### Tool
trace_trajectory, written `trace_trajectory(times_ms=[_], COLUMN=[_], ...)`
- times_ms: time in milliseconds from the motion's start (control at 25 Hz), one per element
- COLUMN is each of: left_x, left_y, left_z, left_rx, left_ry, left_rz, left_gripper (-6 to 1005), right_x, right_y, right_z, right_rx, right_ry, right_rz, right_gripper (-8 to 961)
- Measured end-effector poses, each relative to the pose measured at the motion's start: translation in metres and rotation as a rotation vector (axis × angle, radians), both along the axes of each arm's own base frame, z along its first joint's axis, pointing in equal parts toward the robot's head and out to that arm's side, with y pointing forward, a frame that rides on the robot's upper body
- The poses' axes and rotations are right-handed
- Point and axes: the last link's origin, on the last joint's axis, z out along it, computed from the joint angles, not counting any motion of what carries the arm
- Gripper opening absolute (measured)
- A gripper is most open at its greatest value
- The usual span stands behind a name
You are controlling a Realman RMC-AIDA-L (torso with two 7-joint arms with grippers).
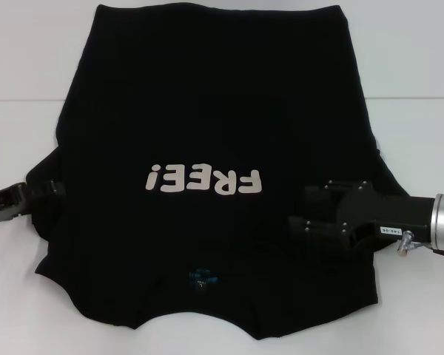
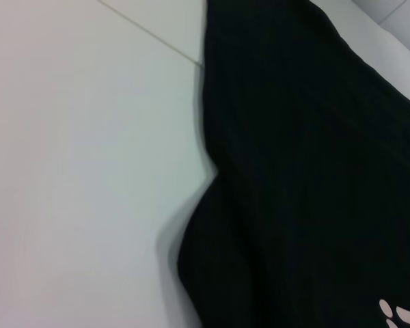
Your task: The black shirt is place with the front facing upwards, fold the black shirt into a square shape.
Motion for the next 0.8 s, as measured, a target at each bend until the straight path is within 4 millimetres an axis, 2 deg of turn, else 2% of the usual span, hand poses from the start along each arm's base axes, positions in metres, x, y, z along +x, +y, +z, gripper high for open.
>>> trace_trajectory(times_ms=[360,800], left_x=[-0.0047,0.0010], left_y=[-0.0017,0.0005], left_z=[0.0037,-0.0013], left_rx=[0.003,-0.026], left_ry=[-0.010,-0.025], left_rz=[0.049,0.052], left_gripper=[903,903], right_x=[-0.0002,-0.0006], right_y=[-0.0006,-0.0011], right_z=[0.0001,0.0002], right_rx=[-0.002,-0.005], right_ry=[0.002,0.004], right_rz=[0.002,0.005], right_gripper=[690,690])
